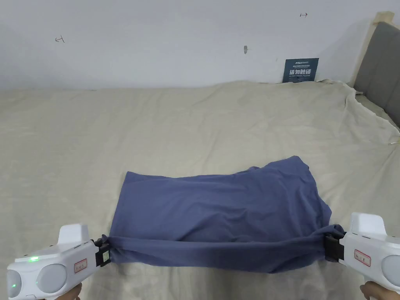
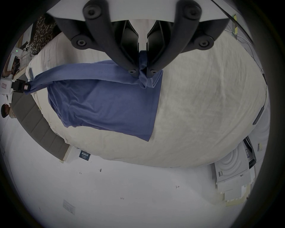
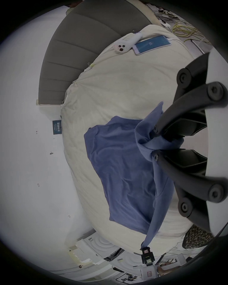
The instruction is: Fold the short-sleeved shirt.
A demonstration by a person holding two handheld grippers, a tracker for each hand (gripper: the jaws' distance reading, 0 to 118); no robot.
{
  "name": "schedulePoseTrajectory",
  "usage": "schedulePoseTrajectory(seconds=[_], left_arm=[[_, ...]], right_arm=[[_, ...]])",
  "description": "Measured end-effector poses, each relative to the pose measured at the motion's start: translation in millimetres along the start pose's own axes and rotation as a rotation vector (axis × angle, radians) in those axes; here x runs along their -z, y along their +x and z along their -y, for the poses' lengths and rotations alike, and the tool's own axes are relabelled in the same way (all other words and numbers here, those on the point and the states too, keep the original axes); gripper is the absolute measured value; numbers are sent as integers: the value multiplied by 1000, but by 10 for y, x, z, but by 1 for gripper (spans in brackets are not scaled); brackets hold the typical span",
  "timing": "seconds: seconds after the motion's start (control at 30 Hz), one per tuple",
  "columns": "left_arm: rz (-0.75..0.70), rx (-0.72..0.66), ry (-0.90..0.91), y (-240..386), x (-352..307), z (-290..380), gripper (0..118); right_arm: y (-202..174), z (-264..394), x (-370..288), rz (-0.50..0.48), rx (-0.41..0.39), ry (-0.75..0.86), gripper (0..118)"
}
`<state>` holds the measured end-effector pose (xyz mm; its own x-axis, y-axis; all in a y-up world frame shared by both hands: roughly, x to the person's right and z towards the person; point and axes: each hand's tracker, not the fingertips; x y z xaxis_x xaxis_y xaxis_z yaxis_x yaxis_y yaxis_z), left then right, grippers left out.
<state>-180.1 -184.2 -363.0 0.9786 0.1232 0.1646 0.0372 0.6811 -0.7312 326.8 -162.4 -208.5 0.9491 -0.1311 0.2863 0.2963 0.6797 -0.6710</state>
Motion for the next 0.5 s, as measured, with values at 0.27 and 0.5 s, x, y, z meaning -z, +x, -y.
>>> schedulePoseTrajectory(seconds=[0.27,0.5], left_arm=[[-28,23,-47,46,572,-326,6],[-68,40,-132,98,1186,-454,6]], right_arm=[[7,-400,649,11,8,-63,10],[39,-529,1321,53,6,-156,10]])
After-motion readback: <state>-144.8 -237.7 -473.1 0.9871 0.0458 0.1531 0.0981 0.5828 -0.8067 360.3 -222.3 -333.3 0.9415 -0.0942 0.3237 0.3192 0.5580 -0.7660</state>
